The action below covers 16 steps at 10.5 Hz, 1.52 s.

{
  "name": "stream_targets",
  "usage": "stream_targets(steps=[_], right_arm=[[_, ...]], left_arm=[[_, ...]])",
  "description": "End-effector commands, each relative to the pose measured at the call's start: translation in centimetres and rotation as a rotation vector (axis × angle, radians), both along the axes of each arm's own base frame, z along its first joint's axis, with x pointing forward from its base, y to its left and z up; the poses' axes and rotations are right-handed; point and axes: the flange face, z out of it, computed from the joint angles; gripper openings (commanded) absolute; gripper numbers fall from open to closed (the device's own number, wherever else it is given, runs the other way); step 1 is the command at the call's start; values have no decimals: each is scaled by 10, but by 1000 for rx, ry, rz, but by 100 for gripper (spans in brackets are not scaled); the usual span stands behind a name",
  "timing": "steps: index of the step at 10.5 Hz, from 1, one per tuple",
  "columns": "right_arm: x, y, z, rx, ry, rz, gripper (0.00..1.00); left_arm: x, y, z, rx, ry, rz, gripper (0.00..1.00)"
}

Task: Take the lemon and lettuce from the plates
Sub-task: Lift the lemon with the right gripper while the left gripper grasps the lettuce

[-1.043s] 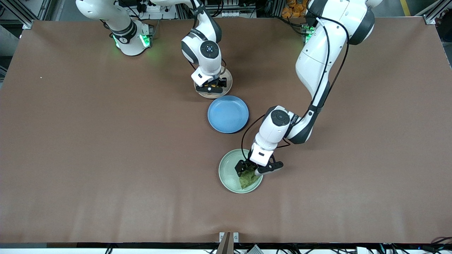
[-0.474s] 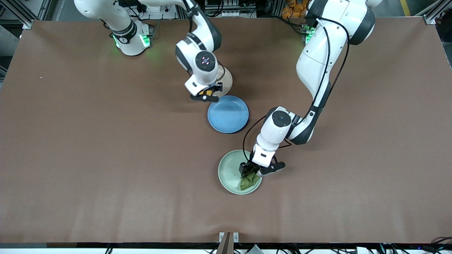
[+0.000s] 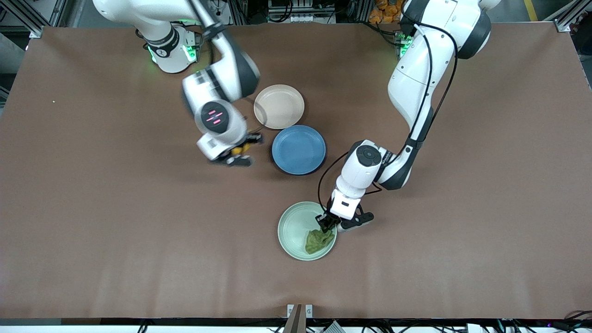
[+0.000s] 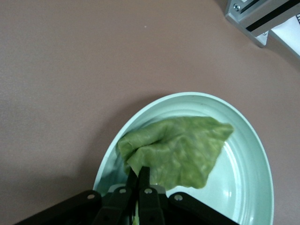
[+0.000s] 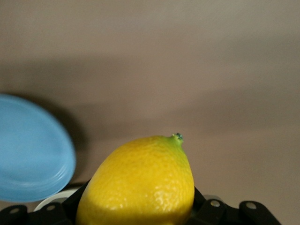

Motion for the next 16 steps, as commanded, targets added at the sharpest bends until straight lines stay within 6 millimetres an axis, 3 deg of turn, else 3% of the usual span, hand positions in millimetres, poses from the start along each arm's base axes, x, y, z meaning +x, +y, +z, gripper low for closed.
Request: stream_targets(steps=[1, 4, 7, 9, 12, 16], right_arm=[[57, -81, 30, -2, -23, 44, 14], [108, -197, 17, -40, -37, 123, 14], [131, -293, 4, -8, -43, 146, 14], [137, -324, -31, -19, -46, 113, 14], [137, -333, -80, -32, -8, 105, 14], [135, -377, -113, -22, 2, 97, 18]], left_arm=[[1, -5, 19, -20, -22, 21, 0], [-2, -4, 47, -3, 12, 24, 0], [-7, 0, 88, 75, 111, 27, 0], [-9, 5, 110, 122, 165, 23, 0], [-12, 24, 142, 210, 251, -3, 0], [-1, 64, 147, 291, 305, -90, 0]])
